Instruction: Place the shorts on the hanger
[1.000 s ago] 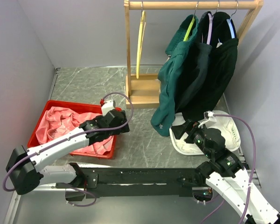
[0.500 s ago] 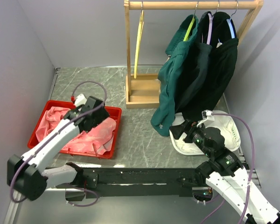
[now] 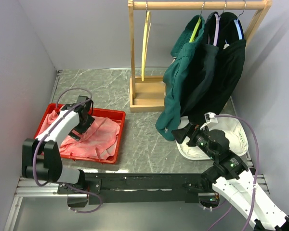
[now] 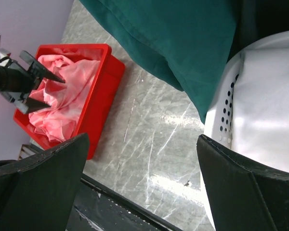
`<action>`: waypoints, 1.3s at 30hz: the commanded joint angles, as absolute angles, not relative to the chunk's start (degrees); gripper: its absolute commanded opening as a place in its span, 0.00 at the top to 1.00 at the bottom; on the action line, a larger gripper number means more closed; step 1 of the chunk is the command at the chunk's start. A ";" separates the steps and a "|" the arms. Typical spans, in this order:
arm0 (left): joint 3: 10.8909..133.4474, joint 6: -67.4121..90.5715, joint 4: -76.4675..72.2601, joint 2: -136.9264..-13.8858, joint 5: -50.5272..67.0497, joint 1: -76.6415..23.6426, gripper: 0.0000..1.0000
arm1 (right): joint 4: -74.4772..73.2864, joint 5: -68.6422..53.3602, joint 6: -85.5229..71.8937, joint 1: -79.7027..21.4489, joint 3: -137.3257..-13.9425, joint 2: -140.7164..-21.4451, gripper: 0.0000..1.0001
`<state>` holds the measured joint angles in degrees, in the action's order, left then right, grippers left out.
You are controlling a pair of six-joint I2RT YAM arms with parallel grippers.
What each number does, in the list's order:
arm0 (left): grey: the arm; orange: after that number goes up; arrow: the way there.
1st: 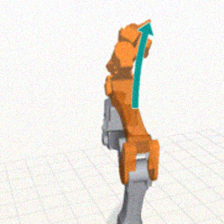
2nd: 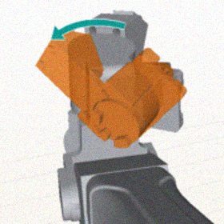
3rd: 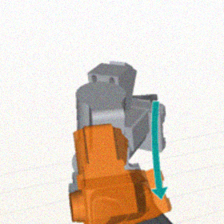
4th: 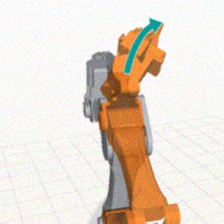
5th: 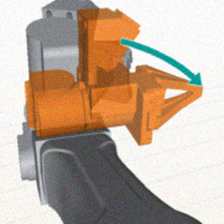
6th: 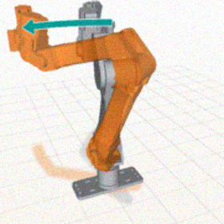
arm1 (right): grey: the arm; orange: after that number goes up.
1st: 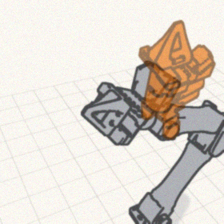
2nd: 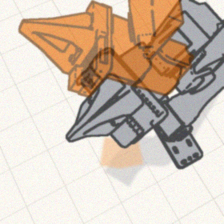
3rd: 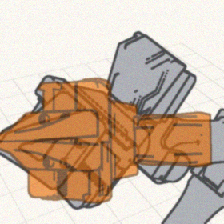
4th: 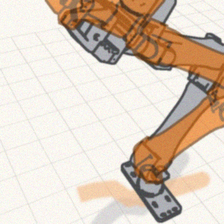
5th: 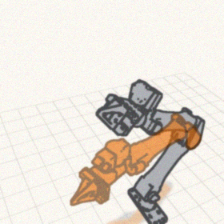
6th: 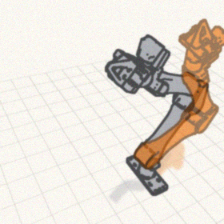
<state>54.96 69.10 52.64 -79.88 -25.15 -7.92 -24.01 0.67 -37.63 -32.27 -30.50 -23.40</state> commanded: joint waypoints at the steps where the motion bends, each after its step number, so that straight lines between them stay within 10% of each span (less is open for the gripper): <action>1: 54.14 69.08 47.73 -84.10 -28.46 -7.47 0.34 | -21.18 0.18 -37.79 -32.52 -29.53 -23.47 0.00; 5: 54.58 67.94 47.72 -83.59 -31.55 -7.47 0.99 | -21.27 0.18 -37.62 -32.52 -29.18 -23.03 0.00; 16: 64.12 42.29 41.74 -53.10 -18.38 -14.15 0.99 | -16.96 -6.51 -35.86 -33.83 -32.87 -26.01 0.00; 30: 82.28 33.49 41.68 -53.53 17.91 -16.52 0.99 | -14.15 5.62 -36.21 -49.65 -42.71 -32.87 0.01; 39: 67.00 40.50 31.83 -56.33 4.93 -38.83 0.98 | -9.50 9.83 -37.97 -55.62 -42.54 -39.97 0.02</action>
<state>72.12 36.77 39.66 -54.72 10.09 -32.03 -14.15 6.04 -37.06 -52.64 -40.93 -35.64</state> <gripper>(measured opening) 0.027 0.988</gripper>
